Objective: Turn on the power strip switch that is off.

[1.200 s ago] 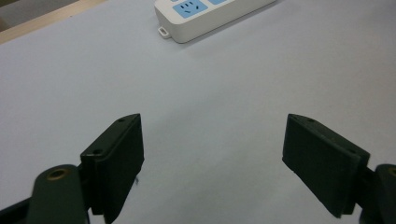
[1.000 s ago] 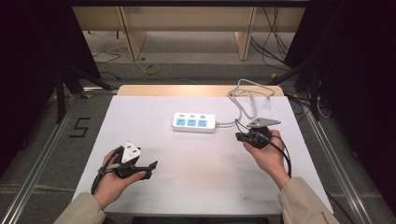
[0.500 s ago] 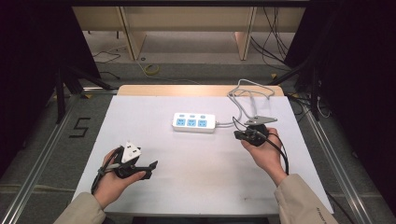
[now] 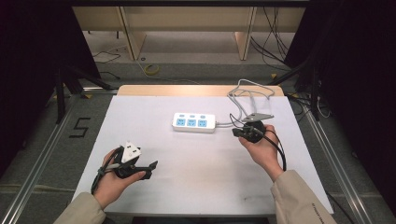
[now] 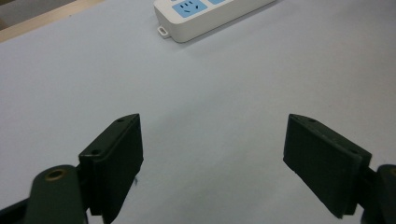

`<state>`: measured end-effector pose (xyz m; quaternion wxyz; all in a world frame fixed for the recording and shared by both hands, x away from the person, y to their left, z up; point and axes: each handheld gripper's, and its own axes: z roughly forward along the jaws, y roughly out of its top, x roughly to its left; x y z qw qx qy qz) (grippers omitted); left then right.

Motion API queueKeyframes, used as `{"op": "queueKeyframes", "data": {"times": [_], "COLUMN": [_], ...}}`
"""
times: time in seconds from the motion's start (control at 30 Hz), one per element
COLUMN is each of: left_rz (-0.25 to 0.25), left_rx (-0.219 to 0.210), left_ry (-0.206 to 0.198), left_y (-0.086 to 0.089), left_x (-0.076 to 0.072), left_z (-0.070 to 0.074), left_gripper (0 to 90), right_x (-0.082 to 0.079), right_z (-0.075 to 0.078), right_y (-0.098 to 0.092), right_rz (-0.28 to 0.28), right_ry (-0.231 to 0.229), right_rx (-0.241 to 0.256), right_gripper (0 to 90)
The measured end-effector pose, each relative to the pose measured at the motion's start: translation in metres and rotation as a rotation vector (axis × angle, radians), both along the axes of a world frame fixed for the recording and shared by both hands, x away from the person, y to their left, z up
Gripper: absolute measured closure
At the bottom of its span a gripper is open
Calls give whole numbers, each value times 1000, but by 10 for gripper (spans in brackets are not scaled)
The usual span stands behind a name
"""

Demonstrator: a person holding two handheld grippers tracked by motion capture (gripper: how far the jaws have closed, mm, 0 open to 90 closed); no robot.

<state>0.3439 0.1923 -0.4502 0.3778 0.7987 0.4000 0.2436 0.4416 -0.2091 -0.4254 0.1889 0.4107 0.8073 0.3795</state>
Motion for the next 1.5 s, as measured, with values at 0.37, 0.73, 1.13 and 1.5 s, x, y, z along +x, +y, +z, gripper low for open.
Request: {"op": "queueKeyframes", "data": {"times": [0.37, 0.73, 1.13, 1.5], "left_rz": [-5, -2, -4, -9], "left_rx": [11, 15, 13, 13], "left_ry": [-4, -4, -2, -2], "left_y": [0, 0, -1, -1], "left_x": [0, 0, -1, 0], "left_z": [0, 0, -1, -1], "left_gripper": [198, 196, 196, 196], "right_x": [6, 17, 28, 37], "right_z": [-2, -3, -3, -4], "right_y": [3, 11, 20, 28], "right_rz": [-7, -5, 0, 1], "right_ry": [6, 17, 24, 30], "right_rx": [-3, -21, -35, -46], "right_gripper": [900, 900, 900, 900]}}
